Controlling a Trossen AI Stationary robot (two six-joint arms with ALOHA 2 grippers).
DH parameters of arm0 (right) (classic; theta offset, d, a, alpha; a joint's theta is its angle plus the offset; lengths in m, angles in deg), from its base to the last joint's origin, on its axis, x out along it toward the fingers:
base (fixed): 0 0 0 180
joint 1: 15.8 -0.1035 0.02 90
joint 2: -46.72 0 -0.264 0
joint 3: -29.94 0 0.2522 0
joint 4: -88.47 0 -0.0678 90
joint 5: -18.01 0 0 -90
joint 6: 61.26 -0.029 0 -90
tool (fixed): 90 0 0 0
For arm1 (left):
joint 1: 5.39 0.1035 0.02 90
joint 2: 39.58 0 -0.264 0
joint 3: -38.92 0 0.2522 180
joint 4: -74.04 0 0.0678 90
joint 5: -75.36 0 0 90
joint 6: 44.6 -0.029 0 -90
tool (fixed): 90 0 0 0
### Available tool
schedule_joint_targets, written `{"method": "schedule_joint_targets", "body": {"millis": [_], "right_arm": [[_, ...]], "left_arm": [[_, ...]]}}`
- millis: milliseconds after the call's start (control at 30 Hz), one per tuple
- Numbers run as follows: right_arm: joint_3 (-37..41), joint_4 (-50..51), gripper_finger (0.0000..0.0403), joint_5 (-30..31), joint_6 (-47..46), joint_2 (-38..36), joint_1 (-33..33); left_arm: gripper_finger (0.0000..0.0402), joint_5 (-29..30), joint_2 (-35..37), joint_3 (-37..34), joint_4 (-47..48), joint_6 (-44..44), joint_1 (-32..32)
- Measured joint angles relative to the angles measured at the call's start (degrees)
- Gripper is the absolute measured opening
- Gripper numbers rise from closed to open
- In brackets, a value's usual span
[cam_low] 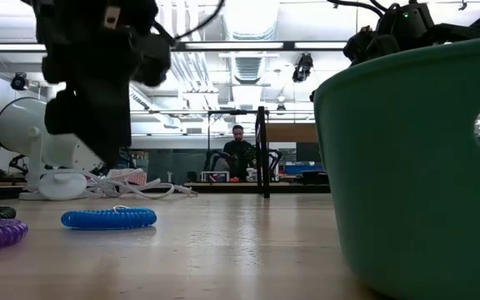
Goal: Pick & Place Office Desk Supplies
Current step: Put the blue spring rubberband into the yellow bin
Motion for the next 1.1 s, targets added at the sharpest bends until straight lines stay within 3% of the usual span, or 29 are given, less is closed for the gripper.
{"method": "schedule_joint_targets", "body": {"millis": [267,433,1100], "right_arm": [[0.1,0.1,0.0068,0.0,0.0,0.0,0.0],[0.1,0.1,0.0068,0.0,0.0,0.0,0.0],[0.1,0.0,0.0068,0.0,0.0,0.0,0.0]], "left_arm": [[0.0165,-4.4,-7.0,6.2,5.5,-4.5,0.0],[0.0165,-4.3,-8.7,7.1,8.0,-9.3,-0.4],[0.0159,-0.8,-14.1,7.2,7.5,-12.5,-0.6]]}}
